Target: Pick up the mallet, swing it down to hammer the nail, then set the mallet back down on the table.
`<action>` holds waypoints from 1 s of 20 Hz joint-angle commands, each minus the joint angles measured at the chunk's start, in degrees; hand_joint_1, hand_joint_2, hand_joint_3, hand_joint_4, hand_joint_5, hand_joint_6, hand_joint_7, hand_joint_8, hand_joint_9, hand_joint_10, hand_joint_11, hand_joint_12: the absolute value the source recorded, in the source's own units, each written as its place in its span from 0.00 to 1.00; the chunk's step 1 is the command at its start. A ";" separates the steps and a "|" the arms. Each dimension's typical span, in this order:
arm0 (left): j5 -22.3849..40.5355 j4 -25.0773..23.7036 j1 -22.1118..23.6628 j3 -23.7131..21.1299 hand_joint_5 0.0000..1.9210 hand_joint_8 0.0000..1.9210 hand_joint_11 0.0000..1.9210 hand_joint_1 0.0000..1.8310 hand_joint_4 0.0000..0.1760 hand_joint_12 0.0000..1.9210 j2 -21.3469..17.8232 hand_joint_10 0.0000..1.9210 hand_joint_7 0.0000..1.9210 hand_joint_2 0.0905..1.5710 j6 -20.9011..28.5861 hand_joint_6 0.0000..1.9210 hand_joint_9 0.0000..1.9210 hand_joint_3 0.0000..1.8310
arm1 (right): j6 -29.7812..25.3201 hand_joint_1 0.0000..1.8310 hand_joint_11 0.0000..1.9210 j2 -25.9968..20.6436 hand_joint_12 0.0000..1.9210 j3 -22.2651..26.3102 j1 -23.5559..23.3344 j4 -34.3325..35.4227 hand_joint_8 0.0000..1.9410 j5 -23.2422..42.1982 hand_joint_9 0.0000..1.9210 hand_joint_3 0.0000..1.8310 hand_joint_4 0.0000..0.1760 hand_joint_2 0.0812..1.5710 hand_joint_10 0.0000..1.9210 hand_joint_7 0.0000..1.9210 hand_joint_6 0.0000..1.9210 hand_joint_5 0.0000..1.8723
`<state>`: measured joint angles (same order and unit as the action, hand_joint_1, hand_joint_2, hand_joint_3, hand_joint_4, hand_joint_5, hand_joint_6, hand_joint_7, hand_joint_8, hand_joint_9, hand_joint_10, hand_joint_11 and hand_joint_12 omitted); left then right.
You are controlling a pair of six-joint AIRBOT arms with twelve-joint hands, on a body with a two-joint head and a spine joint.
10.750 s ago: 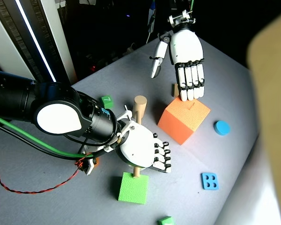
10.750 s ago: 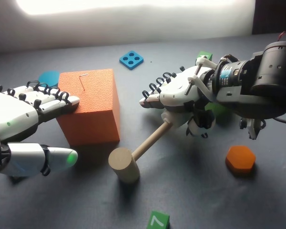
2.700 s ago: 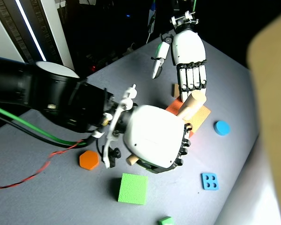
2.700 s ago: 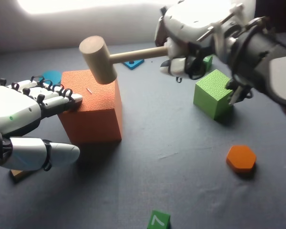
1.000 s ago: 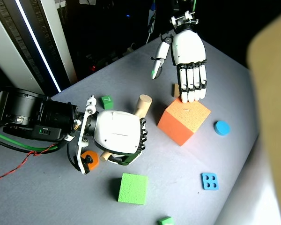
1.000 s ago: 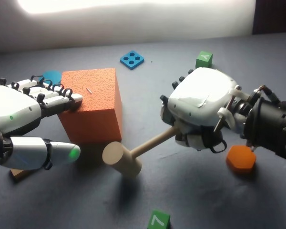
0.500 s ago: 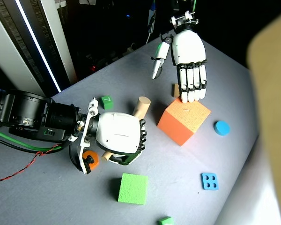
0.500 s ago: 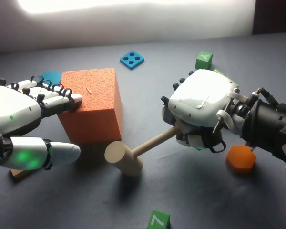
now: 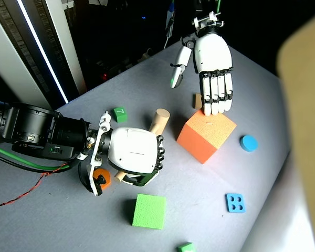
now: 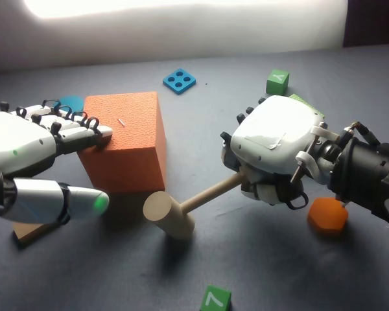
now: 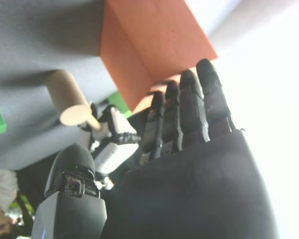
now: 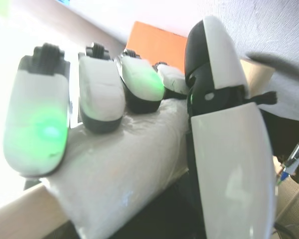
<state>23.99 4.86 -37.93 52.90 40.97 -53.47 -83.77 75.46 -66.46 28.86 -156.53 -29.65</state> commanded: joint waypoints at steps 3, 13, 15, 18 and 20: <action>3.54 0.13 1.79 0.60 0.08 0.00 0.00 0.00 0.00 0.21 0.14 0.00 0.10 0.77 0.43 0.00 0.10 0.00 | 1.24 0.65 0.99 -0.07 1.00 -0.10 0.01 -2.11 1.00 -5.02 0.90 0.00 1.00 0.86 1.00 0.85 1.00 0.74; 2.24 0.12 7.22 1.10 0.09 0.00 0.00 0.00 0.00 0.19 -2.42 0.00 0.10 0.76 0.63 0.00 0.09 0.00 | 1.92 0.46 0.75 0.20 1.00 -0.09 0.19 -2.11 1.00 -4.89 0.64 0.00 0.30 0.80 1.00 0.59 1.00 0.55; 1.93 0.06 8.22 1.06 0.08 0.00 0.00 0.00 0.00 0.20 -2.98 0.00 0.10 0.76 0.46 0.00 0.09 0.00 | 1.95 0.42 0.61 0.20 0.97 -0.09 0.28 -2.11 0.99 -4.89 0.53 0.00 0.00 0.80 1.00 0.49 1.00 0.47; -0.54 -2.37 11.61 1.09 0.08 0.00 0.00 0.00 0.00 0.20 -3.80 0.00 0.10 0.76 0.76 0.00 0.09 0.00 | 2.04 0.39 0.46 0.20 0.78 -0.09 0.32 -2.11 0.80 -4.89 0.44 0.00 0.00 0.77 0.82 0.41 0.80 0.35; -1.85 -3.51 13.50 1.10 0.08 0.00 0.00 0.00 0.00 0.19 -4.16 0.00 0.09 0.76 0.76 0.00 0.09 0.00 | 2.17 0.36 0.34 0.20 0.57 -0.09 0.32 -2.11 0.51 -4.89 0.42 0.00 0.00 0.77 0.50 0.42 0.48 0.38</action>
<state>16.95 1.06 -24.60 53.69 37.34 -52.77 -82.13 75.83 -66.57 29.36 -156.86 -28.67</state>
